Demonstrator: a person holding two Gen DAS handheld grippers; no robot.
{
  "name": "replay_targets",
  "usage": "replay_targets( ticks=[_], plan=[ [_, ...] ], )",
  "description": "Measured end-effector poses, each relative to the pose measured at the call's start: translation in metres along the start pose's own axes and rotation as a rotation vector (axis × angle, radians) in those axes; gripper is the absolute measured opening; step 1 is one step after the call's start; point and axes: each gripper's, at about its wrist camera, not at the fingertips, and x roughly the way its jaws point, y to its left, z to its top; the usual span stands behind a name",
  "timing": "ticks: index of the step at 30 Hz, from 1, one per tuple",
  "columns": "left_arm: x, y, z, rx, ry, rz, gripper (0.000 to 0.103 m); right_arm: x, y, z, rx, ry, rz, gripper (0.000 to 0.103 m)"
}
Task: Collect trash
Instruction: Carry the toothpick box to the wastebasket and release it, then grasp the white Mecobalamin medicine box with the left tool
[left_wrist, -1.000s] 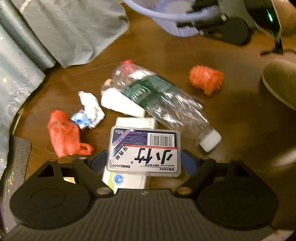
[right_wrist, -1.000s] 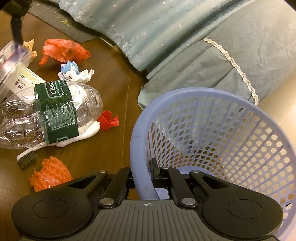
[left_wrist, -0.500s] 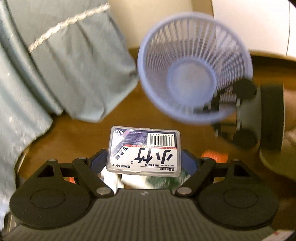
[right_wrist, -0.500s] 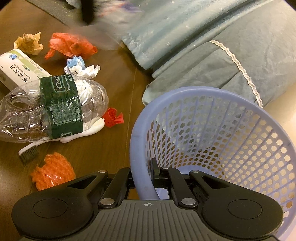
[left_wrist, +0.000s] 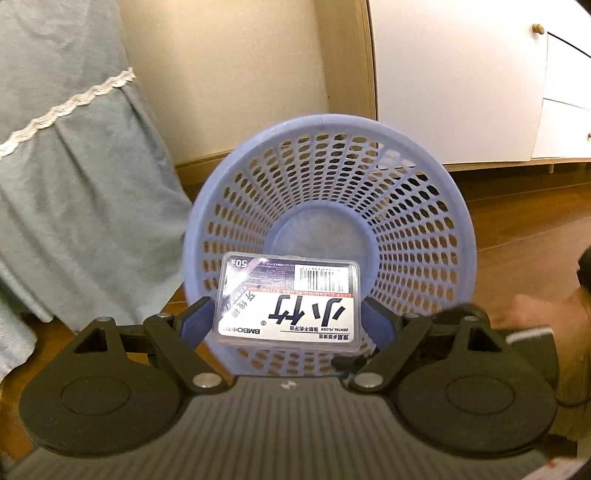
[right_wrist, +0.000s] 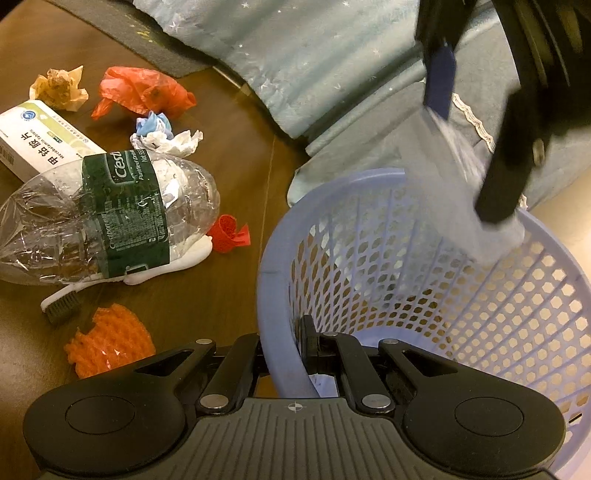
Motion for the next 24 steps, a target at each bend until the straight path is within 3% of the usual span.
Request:
replay_targets(
  ticks=[4, 10, 19, 24],
  plan=[
    [0.016, -0.001, 0.011, -0.026, 0.005, -0.002, 0.090, 0.000, 0.001, -0.001, 0.006, 0.003, 0.005, 0.000],
    [-0.002, 0.009, 0.001, -0.054, -0.010, 0.053, 0.091, 0.002, -0.001, 0.000, 0.015, 0.006, -0.002, 0.000],
    [-0.029, 0.040, -0.072, -0.165, 0.118, 0.201, 0.091, 0.001, -0.003, 0.001, 0.029, 0.008, -0.006, 0.001],
    [-0.039, 0.029, -0.120, -0.215, 0.196, 0.233, 0.091, 0.001, -0.003, 0.002, 0.030, 0.009, -0.007, 0.001]
  ],
)
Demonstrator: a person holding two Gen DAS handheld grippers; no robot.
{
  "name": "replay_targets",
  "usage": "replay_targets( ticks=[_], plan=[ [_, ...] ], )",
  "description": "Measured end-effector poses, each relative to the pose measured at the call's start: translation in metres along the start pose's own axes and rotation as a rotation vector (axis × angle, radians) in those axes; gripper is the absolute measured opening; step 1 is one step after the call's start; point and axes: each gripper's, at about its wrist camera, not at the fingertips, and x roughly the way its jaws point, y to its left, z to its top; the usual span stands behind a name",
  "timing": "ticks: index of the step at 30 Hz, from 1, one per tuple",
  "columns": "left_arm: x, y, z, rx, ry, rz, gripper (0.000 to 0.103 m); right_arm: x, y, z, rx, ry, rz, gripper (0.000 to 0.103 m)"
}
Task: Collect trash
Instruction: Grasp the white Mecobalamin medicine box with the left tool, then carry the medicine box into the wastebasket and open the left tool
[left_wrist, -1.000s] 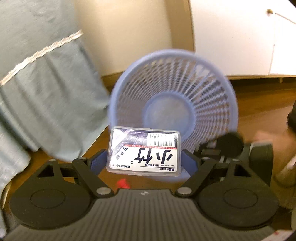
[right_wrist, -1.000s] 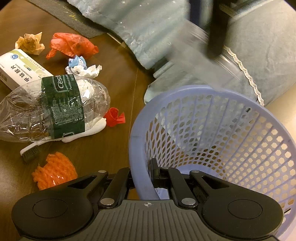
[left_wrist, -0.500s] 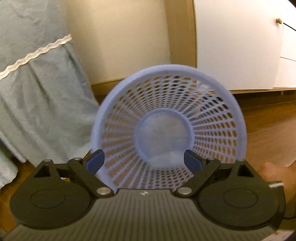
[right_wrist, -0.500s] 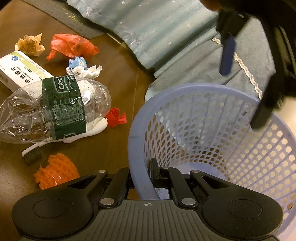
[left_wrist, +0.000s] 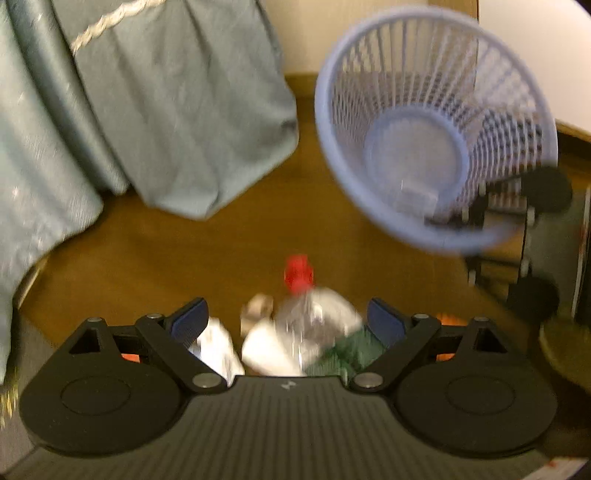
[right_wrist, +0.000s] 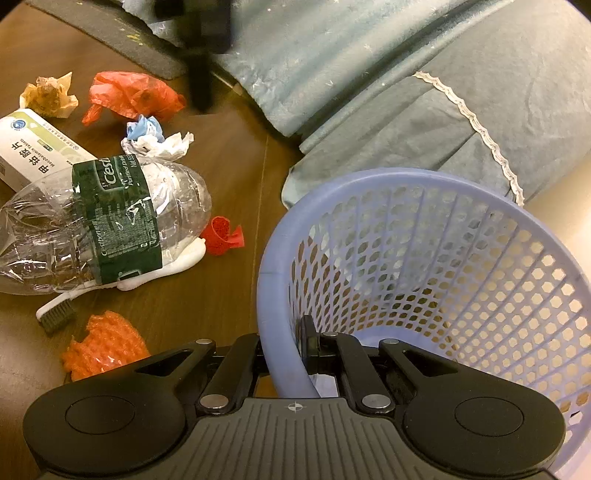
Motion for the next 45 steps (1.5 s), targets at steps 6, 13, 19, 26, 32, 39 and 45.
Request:
replay_targets(
  ticks=[6, 13, 19, 26, 32, 39, 45],
  plan=[
    [0.001, -0.018, -0.048, -0.050, 0.069, -0.004, 0.091, 0.000, 0.000, 0.000, 0.000, 0.000, 0.001, 0.001],
    [0.006, -0.026, -0.101, -0.009, 0.131, 0.019, 0.091, 0.000, 0.000, 0.000, 0.001, 0.001, 0.001, 0.001],
    [0.022, -0.012, -0.125, 0.031, 0.185, 0.013, 0.090, -0.001, 0.000, 0.000, -0.002, 0.002, 0.002, 0.001],
    [0.038, 0.000, -0.136, -0.028, 0.241, -0.037, 0.082, -0.001, -0.001, 0.000, -0.005, 0.002, 0.002, 0.001],
    [0.035, 0.000, -0.142, -0.103, 0.273, -0.058, 0.071, -0.001, -0.001, -0.001, -0.001, 0.004, 0.000, 0.001],
    [0.032, -0.009, -0.149, -0.094, 0.248, -0.048, 0.071, -0.001, -0.001, -0.005, -0.002, 0.010, 0.001, 0.001],
    [0.030, -0.009, -0.150, -0.106, 0.241, -0.042, 0.067, -0.001, -0.002, -0.006, -0.002, 0.011, 0.002, 0.001]
  ],
)
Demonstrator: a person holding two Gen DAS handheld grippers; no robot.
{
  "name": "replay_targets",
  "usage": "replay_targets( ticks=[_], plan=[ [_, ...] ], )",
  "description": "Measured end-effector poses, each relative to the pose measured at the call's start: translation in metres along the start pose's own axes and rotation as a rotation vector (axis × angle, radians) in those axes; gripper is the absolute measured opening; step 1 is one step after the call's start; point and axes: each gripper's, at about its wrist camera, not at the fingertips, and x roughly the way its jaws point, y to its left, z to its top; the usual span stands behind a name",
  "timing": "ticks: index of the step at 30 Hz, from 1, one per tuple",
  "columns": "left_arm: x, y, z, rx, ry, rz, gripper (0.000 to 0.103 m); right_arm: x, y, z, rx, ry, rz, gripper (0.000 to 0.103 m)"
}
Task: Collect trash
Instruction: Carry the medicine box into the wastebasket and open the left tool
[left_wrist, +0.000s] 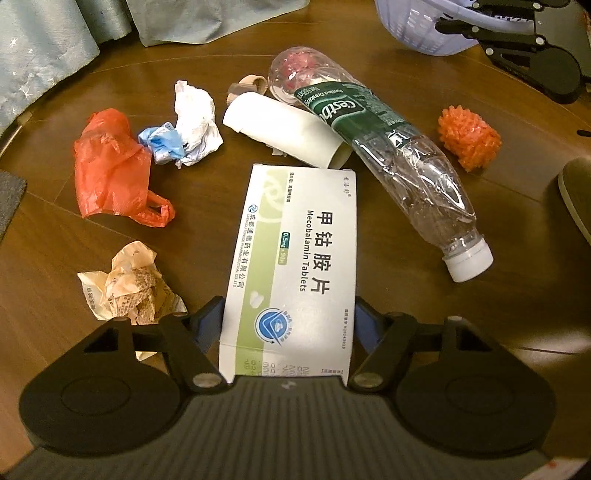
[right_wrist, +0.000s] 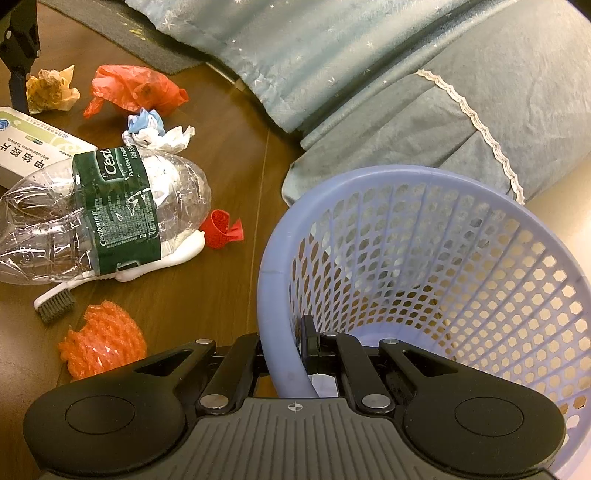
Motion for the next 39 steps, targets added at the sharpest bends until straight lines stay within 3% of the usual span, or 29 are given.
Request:
replay_targets(
  ticks=[10, 17, 31, 39],
  plan=[
    [-0.026, 0.018, 0.009, -0.060, -0.066, 0.023, 0.067, 0.000, 0.000, -0.001, -0.005, 0.001, 0.003, 0.001],
    [-0.052, 0.024, 0.034, -0.064, -0.110, 0.030, 0.067, 0.000, 0.000, -0.001, -0.006, 0.002, 0.004, 0.001],
    [-0.114, -0.019, 0.134, 0.148, -0.269, -0.106, 0.067, 0.000, -0.003, -0.001, -0.006, 0.004, 0.006, 0.001],
    [-0.100, -0.052, 0.199, 0.246, -0.273, -0.170, 0.067, -0.002, -0.004, -0.002, 0.005, 0.001, 0.006, 0.001]
  ],
)
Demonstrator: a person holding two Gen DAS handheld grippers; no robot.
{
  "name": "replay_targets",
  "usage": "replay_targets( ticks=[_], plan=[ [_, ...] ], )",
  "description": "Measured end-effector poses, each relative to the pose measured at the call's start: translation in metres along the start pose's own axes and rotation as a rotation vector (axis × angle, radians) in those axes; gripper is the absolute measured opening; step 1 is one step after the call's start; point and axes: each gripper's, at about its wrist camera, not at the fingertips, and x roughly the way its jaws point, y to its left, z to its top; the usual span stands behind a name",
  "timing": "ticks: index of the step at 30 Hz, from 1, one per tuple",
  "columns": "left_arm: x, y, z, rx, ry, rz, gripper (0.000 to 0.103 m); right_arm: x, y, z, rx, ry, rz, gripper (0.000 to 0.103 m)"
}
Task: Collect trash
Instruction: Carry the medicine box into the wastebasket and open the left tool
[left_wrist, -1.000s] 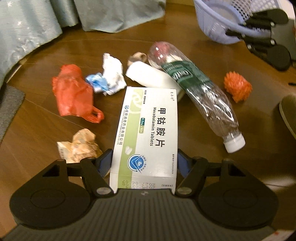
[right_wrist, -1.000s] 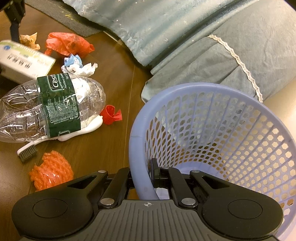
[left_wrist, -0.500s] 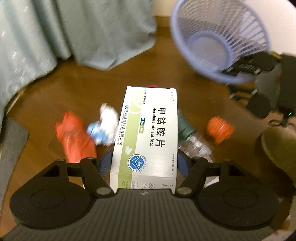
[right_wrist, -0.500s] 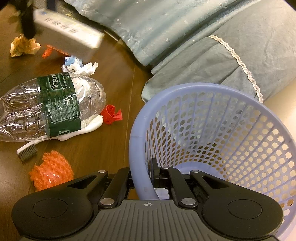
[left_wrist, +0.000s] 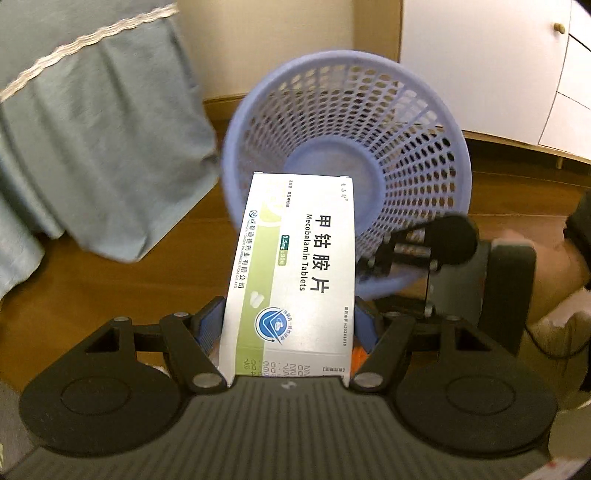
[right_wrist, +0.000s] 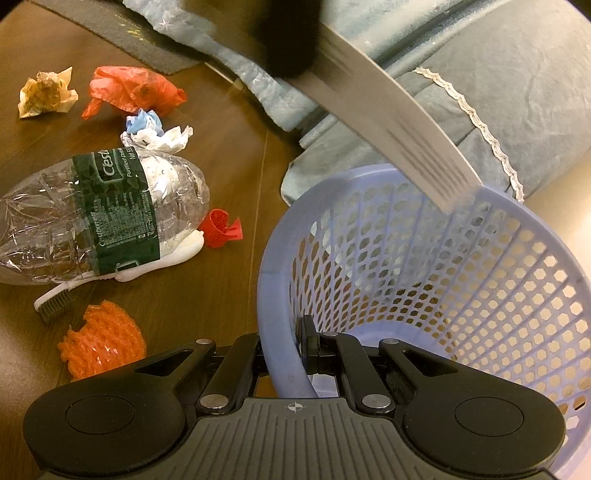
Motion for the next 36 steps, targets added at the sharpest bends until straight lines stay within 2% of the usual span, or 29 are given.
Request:
replay_targets(
  ticks=[6, 8, 10, 14, 18, 21, 25, 27, 31, 36],
  plan=[
    [0.036, -0.005, 0.038, 0.040, -0.008, -0.040, 0.067, -0.001, -0.002, 0.000, 0.005, -0.002, -0.001, 0.000],
    [0.043, -0.006, 0.048, 0.034, -0.044, -0.050, 0.069, -0.001, -0.002, 0.000, 0.006, -0.002, -0.001, 0.000],
    [0.048, -0.002, 0.057, -0.012, -0.094, -0.056, 0.078, -0.001, -0.003, 0.000, 0.007, -0.001, 0.000, 0.000],
    [0.045, 0.001, 0.061, -0.025, -0.124, -0.042, 0.078, -0.001, -0.002, 0.001, 0.005, 0.000, 0.003, 0.000],
    [0.030, 0.016, 0.046, -0.087, -0.123, -0.001, 0.078, 0.000, -0.002, 0.003, 0.013, 0.002, -0.008, 0.000],
    [0.019, 0.032, 0.029, -0.129, -0.101, 0.056, 0.078, 0.000, -0.004, 0.003, 0.014, 0.002, -0.006, 0.000],
    [0.012, 0.050, -0.006, -0.182, -0.042, 0.152, 0.078, 0.000, -0.004, 0.003, 0.015, 0.003, -0.005, 0.001],
    [0.012, 0.051, -0.027, -0.199, -0.009, 0.174, 0.077, 0.000, -0.004, 0.003, 0.012, 0.004, -0.003, 0.001],
    [0.022, 0.035, -0.059, -0.183, 0.044, 0.152, 0.077, -0.001, -0.004, 0.002, 0.006, 0.006, 0.000, 0.001],
    [0.039, 0.001, -0.079, -0.104, 0.062, 0.043, 0.073, -0.002, -0.005, 0.001, 0.006, 0.008, 0.002, 0.001]
  ],
)
